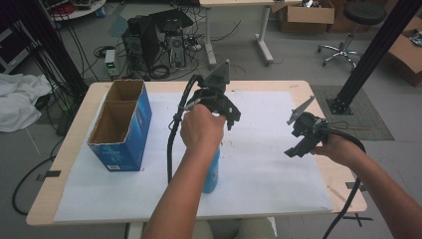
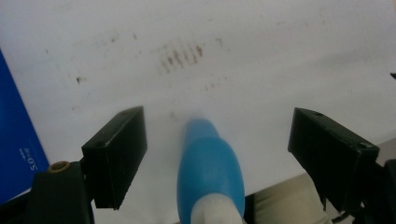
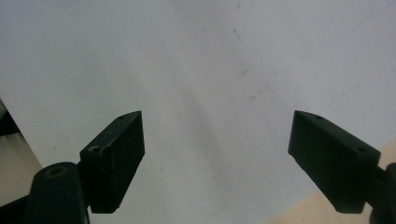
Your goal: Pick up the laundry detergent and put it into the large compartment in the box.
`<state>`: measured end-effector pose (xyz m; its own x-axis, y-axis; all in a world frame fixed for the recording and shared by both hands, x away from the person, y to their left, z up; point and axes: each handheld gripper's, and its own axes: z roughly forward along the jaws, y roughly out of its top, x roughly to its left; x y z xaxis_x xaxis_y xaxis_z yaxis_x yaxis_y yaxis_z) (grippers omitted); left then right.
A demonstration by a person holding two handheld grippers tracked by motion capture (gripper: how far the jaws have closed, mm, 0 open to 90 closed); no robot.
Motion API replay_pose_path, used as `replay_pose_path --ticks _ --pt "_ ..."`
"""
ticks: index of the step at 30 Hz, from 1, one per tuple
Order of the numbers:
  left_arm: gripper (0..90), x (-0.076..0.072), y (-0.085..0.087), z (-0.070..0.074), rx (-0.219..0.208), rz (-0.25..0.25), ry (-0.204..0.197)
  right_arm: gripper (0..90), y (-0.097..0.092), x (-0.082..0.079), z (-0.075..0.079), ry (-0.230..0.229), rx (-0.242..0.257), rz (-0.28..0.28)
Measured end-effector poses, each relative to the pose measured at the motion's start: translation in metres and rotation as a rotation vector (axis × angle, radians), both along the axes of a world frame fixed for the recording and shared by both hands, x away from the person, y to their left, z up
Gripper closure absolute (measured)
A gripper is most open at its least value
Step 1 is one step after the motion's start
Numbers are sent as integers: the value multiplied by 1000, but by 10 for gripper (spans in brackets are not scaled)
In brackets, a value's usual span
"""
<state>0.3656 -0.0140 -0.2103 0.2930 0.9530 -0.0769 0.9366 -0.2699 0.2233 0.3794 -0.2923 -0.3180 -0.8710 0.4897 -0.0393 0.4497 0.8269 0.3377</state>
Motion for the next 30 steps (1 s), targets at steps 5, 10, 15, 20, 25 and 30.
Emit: replay_pose_path --ticks 5,10,15,20,25,30 --pt "202 -6 1 -1 14 9 15 184 0 -2 0 -5 3 8" --pt "202 -11 2 -2 40 8 31 183 -1 -4 -3 -5 6 7" --pt "202 -18 0 -8 46 4 52 183 2 -6 -3 -5 7 13" --pt "203 -23 1 -14 52 1 69 182 4 -6 -4 -6 7 21" --pt "202 -26 4 -19 59 24 75 182 5 -7 -5 -5 8 25" --pt "202 -28 4 -24 66 30 85 182 6 -7 -7 -5 7 28"
